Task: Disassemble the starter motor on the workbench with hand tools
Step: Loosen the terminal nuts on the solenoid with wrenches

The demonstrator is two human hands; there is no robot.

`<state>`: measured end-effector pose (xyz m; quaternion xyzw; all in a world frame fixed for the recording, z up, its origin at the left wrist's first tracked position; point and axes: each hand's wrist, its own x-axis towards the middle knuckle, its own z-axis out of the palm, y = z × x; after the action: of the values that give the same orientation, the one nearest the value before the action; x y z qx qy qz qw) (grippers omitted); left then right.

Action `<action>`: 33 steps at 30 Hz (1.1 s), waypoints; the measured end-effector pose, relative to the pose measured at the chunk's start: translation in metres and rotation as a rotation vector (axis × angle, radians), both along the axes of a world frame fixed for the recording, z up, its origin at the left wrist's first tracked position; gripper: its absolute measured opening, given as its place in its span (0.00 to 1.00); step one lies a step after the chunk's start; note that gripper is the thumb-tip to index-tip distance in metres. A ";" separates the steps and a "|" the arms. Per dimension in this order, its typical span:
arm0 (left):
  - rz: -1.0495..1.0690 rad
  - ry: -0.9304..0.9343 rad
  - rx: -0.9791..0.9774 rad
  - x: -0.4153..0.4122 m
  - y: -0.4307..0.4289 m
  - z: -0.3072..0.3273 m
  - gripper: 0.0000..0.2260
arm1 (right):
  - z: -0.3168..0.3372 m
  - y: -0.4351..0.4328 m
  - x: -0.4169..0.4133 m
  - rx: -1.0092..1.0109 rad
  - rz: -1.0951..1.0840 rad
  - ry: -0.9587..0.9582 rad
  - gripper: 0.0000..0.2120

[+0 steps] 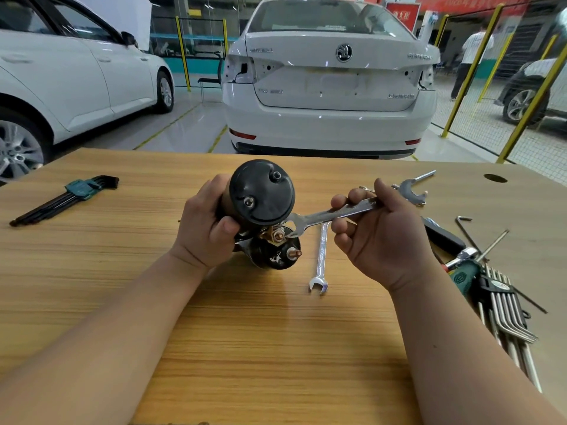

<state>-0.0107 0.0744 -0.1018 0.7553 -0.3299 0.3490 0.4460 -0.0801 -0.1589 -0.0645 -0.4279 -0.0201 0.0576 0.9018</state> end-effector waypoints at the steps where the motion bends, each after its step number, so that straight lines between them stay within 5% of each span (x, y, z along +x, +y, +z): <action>1: 0.006 -0.004 0.004 0.000 0.000 0.000 0.49 | 0.000 -0.001 -0.001 -0.003 -0.001 -0.010 0.24; 24: -0.007 0.022 0.002 0.000 0.001 -0.001 0.49 | -0.004 0.014 0.017 -0.056 -0.006 -0.008 0.30; 33: -0.012 0.035 -0.013 -0.001 0.000 -0.001 0.50 | 0.000 0.017 0.023 -0.150 -0.193 -0.238 0.30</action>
<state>-0.0119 0.0740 -0.1028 0.7564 -0.3245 0.3353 0.4584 -0.0567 -0.1424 -0.0644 -0.4976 -0.0811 -0.0792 0.8600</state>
